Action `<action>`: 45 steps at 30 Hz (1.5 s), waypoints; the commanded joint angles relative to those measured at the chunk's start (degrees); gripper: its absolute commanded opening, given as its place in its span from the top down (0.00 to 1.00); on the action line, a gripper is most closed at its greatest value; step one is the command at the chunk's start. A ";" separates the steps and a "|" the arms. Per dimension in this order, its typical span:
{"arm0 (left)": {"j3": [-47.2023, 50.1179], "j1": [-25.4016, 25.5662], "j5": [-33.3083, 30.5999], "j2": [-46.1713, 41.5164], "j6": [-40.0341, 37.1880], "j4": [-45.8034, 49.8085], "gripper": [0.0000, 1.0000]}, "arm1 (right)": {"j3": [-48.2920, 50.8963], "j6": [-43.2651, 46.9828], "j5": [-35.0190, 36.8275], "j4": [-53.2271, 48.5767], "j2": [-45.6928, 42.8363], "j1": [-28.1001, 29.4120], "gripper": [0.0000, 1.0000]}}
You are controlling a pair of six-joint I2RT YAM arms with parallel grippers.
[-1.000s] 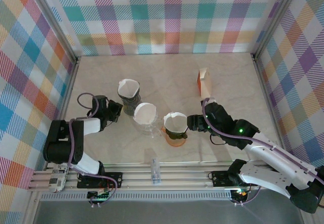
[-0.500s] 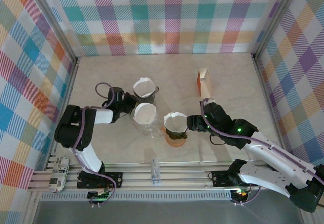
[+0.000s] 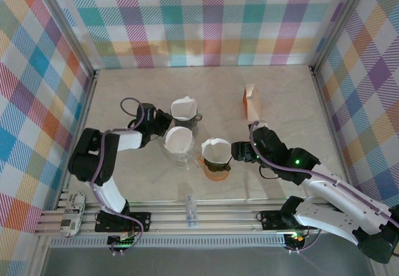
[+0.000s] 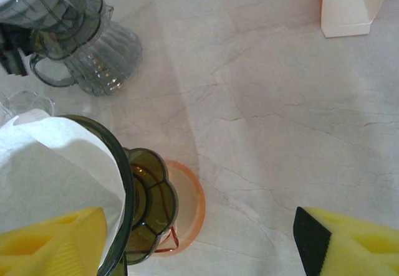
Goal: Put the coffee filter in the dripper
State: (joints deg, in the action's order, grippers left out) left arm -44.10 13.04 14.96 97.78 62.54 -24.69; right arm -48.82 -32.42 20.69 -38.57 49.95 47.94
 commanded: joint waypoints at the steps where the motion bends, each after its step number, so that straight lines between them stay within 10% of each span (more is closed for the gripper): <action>1: 2.33 -2.54 -4.25 -8.98 -2.80 5.50 0.63 | 0.13 1.33 4.10 1.79 -1.56 -0.43 0.15; 6: 0.01 -2.84 -9.84 -20.04 -10.11 19.86 0.00 | 0.51 3.94 9.92 4.49 -1.78 -0.56 0.01; 15: -12.88 3.14 -43.07 -28.06 -27.47 46.42 0.00 | 3.24 7.16 22.77 10.73 0.59 -0.57 0.01; 25: 0.77 1.21 -45.85 -23.82 -54.47 21.72 0.00 | 5.49 5.40 28.80 9.66 -1.61 -0.66 0.01; 45: 17.92 -4.92 -36.15 -10.66 -62.58 -16.23 0.00 | 10.66 6.12 29.73 8.86 -7.17 -0.91 0.01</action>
State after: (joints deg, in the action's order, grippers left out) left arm -28.23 8.95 -25.28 85.54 1.69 -31.92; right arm -38.92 -26.52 49.04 -30.04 44.18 47.24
